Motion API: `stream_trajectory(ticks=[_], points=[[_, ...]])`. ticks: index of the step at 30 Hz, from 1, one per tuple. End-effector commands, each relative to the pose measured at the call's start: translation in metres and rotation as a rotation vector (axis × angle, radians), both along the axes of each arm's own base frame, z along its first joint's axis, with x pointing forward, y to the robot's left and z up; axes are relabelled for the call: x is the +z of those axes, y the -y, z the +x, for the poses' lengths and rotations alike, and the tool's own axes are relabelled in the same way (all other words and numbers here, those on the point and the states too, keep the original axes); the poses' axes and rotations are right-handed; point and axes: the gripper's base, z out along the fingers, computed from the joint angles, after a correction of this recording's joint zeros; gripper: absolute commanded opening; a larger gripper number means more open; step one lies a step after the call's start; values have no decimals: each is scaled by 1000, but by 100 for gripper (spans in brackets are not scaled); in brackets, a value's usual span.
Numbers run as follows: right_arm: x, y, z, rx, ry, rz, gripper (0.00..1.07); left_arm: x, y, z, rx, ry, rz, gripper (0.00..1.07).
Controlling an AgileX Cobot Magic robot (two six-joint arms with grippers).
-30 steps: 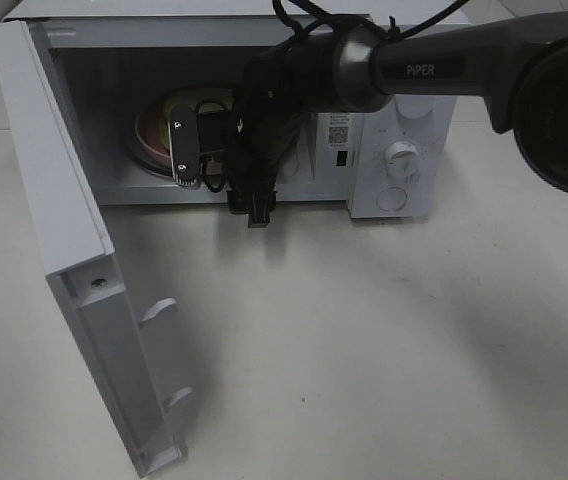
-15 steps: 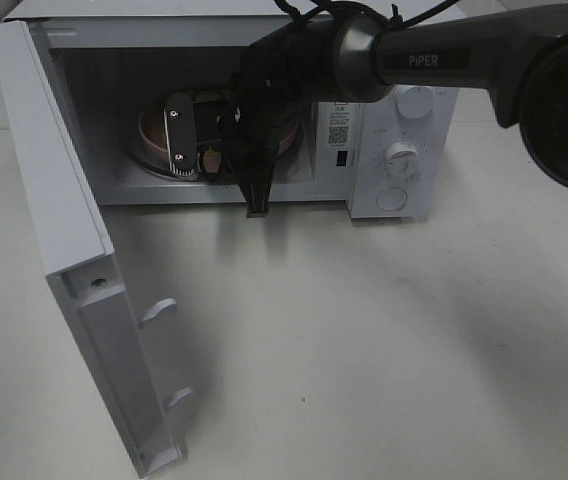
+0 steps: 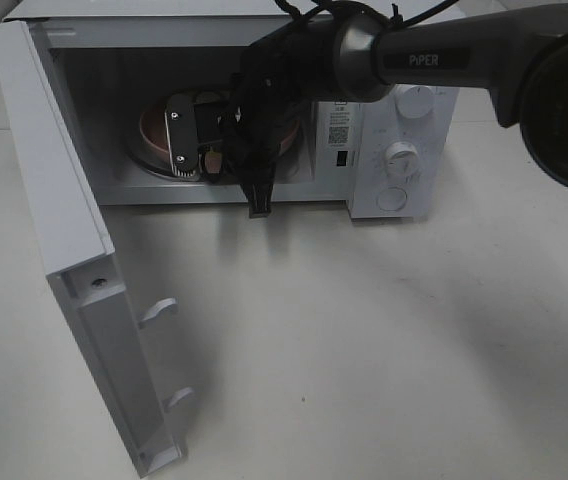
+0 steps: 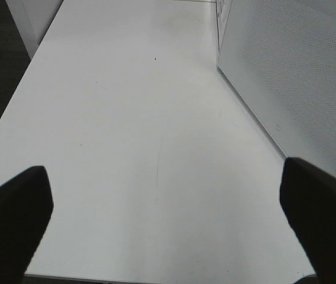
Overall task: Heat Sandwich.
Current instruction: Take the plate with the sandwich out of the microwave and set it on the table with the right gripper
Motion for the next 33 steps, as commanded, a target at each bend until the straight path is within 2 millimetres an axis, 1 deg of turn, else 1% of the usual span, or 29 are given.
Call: stream_trajectory(ticks=[1,4,5,8,10,21,23,25,27,30,33], points=[[-3,7,-6,27,-72,-69,0,0,1,-2,-3,28,-9,100],[2,8,-8,59,-60,-82,0,0,1,-2,-3,28,-9,100],[7,10,-11,95,-45,-106,0,0,1,-2,-3,28,-9,100],[11,13,-14,132,-26,-127,0,0,1,-2,-3,28,-9,100],[19,16,-18,160,16,-125,0,0,1,-2,-3,28,-9,100],[30,28,-35,230,44,-160,0,0,1,-2,-3,28,-9,100],[32,28,-43,257,47,-170,0,0,1,-2,-3,28,-9,100],[34,29,-45,262,50,-170,0,0,1,-2,-3,28,-9,100],[40,30,-51,281,70,-162,0,0,1,-2,-3,28,-9,100],[42,31,-56,288,68,-165,0,0,1,-2,-3,28,-9,100],[48,35,-65,297,71,-164,0,0,1,-2,-3,28,-9,100]])
